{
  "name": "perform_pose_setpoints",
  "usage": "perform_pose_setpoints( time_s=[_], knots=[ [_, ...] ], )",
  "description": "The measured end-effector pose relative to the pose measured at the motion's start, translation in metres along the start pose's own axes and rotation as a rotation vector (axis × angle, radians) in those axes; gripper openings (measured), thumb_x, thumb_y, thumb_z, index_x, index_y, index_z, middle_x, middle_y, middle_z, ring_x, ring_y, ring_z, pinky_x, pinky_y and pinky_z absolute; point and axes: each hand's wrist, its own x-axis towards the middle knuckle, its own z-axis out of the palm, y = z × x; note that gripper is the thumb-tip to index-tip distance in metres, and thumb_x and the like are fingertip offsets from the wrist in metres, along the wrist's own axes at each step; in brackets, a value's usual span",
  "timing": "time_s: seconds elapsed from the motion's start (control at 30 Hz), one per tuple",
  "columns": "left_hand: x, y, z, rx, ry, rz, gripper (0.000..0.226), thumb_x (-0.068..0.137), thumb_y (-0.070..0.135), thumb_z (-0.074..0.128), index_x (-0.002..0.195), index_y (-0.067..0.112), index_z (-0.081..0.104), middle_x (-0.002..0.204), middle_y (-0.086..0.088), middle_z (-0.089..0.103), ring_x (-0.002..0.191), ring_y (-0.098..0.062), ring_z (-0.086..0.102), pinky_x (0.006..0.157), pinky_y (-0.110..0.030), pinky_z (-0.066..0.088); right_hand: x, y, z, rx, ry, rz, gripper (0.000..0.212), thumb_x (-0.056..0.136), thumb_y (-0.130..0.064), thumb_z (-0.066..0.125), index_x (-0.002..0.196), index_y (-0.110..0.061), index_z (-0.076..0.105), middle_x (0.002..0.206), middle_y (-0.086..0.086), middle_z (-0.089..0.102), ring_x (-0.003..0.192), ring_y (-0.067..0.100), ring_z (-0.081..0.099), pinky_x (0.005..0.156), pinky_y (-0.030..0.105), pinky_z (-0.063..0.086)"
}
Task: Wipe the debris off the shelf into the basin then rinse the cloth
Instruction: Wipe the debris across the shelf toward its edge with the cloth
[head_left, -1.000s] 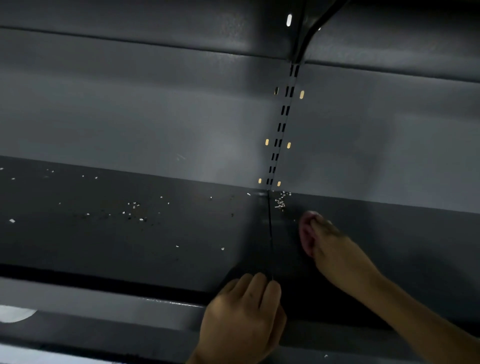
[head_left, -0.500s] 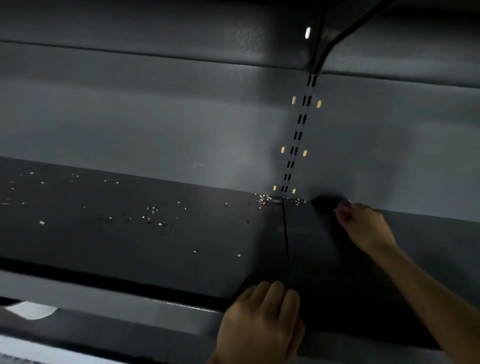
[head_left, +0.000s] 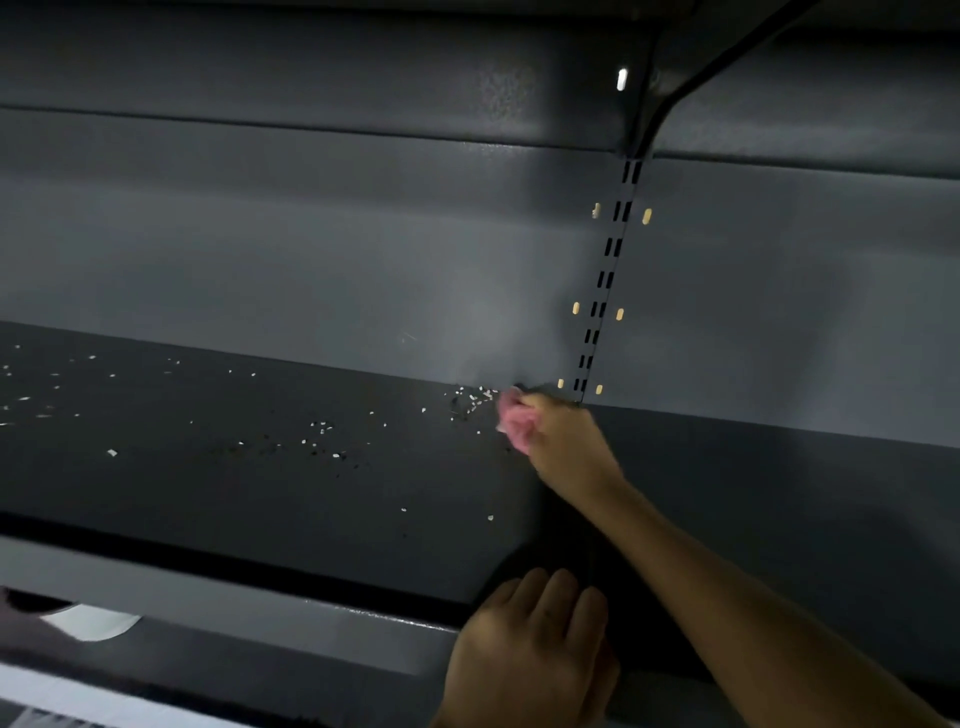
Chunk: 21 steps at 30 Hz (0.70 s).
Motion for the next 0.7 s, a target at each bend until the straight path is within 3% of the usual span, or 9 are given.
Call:
perform_pose_setpoints(
  time_s=[0.1, 0.2, 0.37, 0.43, 0.53, 0.63, 0.7],
  knots=[
    [0.001, 0.001, 0.001, 0.010, 0.007, -0.001, 0.015, 0.072, 0.023, 0.056, 0.058, 0.017, 0.056, 0.055, -0.002, 0.050, 0.047, -0.021, 0.047, 0.043, -0.025, 0.041, -0.011, 0.046, -0.031, -0.064, 0.108, 0.206, 0.016, 0.092, -0.017, 0.046, 0.088, -0.018, 0.062, 0.086, 0.007, 0.068, 0.075, 0.023, 0.065, 0.068, 0.031, 0.054],
    [0.001, 0.003, 0.002, 0.020, 0.004, -0.001, 0.016, 0.073, 0.024, 0.056, 0.059, 0.017, 0.056, 0.056, -0.001, 0.050, 0.048, -0.021, 0.047, 0.044, -0.025, 0.041, -0.019, 0.084, -0.061, -0.184, 0.041, 0.361, 0.015, 0.093, -0.021, 0.047, 0.085, -0.018, 0.060, 0.090, 0.013, 0.067, 0.075, 0.027, 0.063, 0.068, 0.036, 0.052],
    [0.000, 0.003, 0.004, 0.016, 0.001, -0.013, 0.016, 0.071, 0.022, 0.057, 0.058, 0.018, 0.050, 0.055, -0.002, 0.046, 0.047, -0.021, 0.043, 0.042, -0.027, 0.039, 0.002, 0.053, -0.022, -0.223, 0.012, 0.218, 0.018, 0.092, -0.013, 0.044, 0.091, -0.012, 0.063, 0.093, 0.013, 0.066, 0.079, 0.030, 0.064, 0.068, 0.032, 0.050],
    [0.000, 0.002, 0.003, 0.028, -0.005, -0.016, 0.018, 0.075, 0.024, 0.055, 0.058, 0.018, 0.049, 0.056, -0.002, 0.046, 0.048, -0.021, 0.042, 0.043, -0.028, 0.037, 0.013, 0.032, -0.002, -0.278, -0.025, 0.225, 0.017, 0.087, -0.002, 0.043, 0.091, -0.008, 0.059, 0.093, 0.013, 0.061, 0.087, 0.029, 0.061, 0.072, 0.033, 0.050],
    [-0.001, 0.003, 0.002, 0.028, -0.015, -0.015, 0.020, 0.078, 0.025, 0.053, 0.059, 0.018, 0.047, 0.057, -0.001, 0.047, 0.049, -0.020, 0.042, 0.044, -0.028, 0.035, 0.016, 0.022, 0.005, -0.337, -0.016, 0.262, 0.030, 0.082, 0.008, 0.040, 0.107, -0.002, 0.055, 0.102, 0.018, 0.059, 0.095, 0.030, 0.057, 0.082, 0.039, 0.054],
    [-0.003, 0.003, 0.002, -0.007, -0.032, -0.008, 0.019, 0.078, 0.024, 0.053, 0.061, 0.017, 0.048, 0.058, -0.002, 0.047, 0.050, -0.021, 0.042, 0.043, -0.028, 0.037, 0.008, 0.017, 0.006, -0.241, -0.023, 0.222, 0.023, 0.081, 0.008, 0.041, 0.091, -0.006, 0.055, 0.093, 0.015, 0.062, 0.088, 0.028, 0.061, 0.075, 0.036, 0.054],
    [-0.003, 0.004, 0.001, -0.021, -0.032, -0.022, 0.019, 0.078, 0.021, 0.053, 0.060, 0.016, 0.049, 0.058, -0.003, 0.047, 0.049, -0.022, 0.042, 0.042, -0.029, 0.037, 0.005, 0.011, 0.004, -0.143, -0.056, 0.139, 0.021, 0.081, 0.004, 0.043, 0.084, -0.012, 0.054, 0.096, 0.012, 0.062, 0.090, 0.029, 0.062, 0.078, 0.035, 0.052]
  ],
)
